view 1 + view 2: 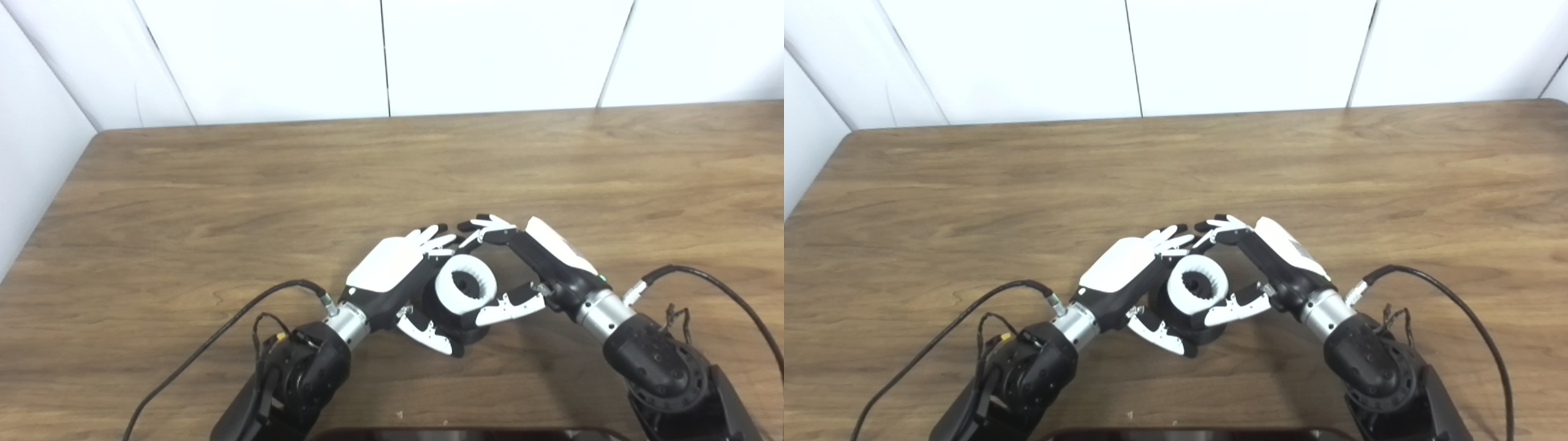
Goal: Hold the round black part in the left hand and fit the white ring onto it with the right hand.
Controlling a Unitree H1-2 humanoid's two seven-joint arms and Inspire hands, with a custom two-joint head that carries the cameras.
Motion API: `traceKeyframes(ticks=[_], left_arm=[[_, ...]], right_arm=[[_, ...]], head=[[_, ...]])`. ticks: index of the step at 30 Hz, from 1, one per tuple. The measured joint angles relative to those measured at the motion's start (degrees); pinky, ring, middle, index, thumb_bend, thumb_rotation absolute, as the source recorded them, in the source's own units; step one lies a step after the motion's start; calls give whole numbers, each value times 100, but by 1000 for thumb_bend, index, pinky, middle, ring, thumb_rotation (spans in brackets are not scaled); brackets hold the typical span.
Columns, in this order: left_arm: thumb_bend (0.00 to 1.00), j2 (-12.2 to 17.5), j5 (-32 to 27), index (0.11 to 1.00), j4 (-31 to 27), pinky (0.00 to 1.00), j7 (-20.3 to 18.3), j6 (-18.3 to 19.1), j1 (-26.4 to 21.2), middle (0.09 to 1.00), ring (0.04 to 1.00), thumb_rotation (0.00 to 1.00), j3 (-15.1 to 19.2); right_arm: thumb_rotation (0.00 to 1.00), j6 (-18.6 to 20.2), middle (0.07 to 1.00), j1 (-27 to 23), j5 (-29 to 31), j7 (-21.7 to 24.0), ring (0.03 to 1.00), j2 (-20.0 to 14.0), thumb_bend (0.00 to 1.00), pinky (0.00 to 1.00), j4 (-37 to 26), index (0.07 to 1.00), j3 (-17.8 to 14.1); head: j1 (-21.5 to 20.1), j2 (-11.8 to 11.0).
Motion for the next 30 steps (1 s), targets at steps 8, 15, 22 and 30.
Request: traceKeyframes(ticks=[8,15,22,30], left_arm=[[900,1,27,612,2,988,0,-7,-4,934,1000,233,-7],[898,-5,26,616,6,983,0,2,-11,937,1000,236,-37],[905,-7,25,623,7,981,0,-4,-13,937,1000,247,-46],[912,-10,20,613,7,984,8,3,-3,936,1000,217,-37]], right_arm=[[161,-49,872,-28,-251,11,974,-50,522,1000,-61,492,108],[160,-50,880,-96,-624,168,988,-190,522,1000,-221,493,230],[297,-52,885,-104,-774,260,990,-190,809,1000,-257,627,258],[450,-37,901,-119,-791,439,1000,-243,1000,1000,-260,710,239]], head=[[0,26],[9,53],[26,79],[35,79]])
